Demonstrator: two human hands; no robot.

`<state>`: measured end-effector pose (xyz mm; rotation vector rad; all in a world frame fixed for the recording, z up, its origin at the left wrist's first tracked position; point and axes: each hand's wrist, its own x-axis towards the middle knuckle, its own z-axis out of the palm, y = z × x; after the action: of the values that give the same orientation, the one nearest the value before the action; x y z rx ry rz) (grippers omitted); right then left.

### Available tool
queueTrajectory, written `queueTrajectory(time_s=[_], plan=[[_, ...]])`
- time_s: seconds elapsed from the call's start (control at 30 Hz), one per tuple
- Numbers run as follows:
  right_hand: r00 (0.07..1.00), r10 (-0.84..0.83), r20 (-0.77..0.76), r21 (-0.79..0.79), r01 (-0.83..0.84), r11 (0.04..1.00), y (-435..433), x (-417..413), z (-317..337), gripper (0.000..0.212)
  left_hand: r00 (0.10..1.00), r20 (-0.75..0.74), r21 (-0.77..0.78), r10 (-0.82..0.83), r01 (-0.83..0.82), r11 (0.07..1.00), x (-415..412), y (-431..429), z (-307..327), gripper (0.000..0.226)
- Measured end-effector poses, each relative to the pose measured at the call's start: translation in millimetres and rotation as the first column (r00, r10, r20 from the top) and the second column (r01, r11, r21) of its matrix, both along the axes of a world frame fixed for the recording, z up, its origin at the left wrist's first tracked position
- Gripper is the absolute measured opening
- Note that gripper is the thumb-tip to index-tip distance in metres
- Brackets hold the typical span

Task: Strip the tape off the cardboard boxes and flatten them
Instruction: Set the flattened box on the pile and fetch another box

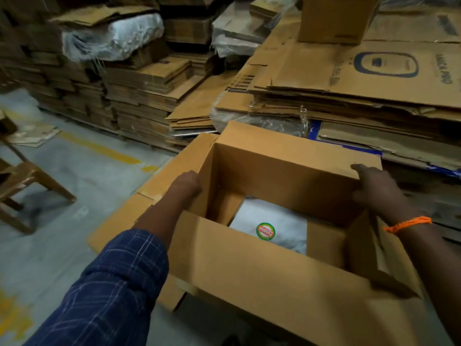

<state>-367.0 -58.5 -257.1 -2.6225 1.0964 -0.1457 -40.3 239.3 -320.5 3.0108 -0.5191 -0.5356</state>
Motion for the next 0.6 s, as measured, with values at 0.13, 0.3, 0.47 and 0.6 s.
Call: queueTrajectory(time_s=[0.13, 0.3, 0.47, 0.6], plan=[[0.993, -0.062, 0.104, -0.020, 0.064, 0.998, 1.2, -9.8, 0.8, 0.069, 0.971, 0.192, 0.166, -0.142, 0.111, 0.980, -26.3, -32.9, 5.1, 0.092], [0.904, -0.123, 0.408, -0.060, 0.162, 0.985, -28.6, -69.5, 21.1, 0.044, 0.849, 0.077, -0.013, -0.522, 0.525, 0.851, -115.8, -126.0, 20.0, 0.078], [0.888, -0.297, 0.351, -0.041, 0.331, 0.943, -74.9, -152.5, 12.4, 0.037, 0.628, -0.031, -0.225, -0.777, 0.753, 0.618, -238.8, -192.4, 14.3, 0.075], [0.920, -0.388, 0.045, -0.089, 0.391, 0.916, -85.5, -203.8, -35.0, 0.054, 0.527, -0.076, -0.251, -0.846, 0.811, 0.528, -295.5, -207.2, -6.3, 0.072]])
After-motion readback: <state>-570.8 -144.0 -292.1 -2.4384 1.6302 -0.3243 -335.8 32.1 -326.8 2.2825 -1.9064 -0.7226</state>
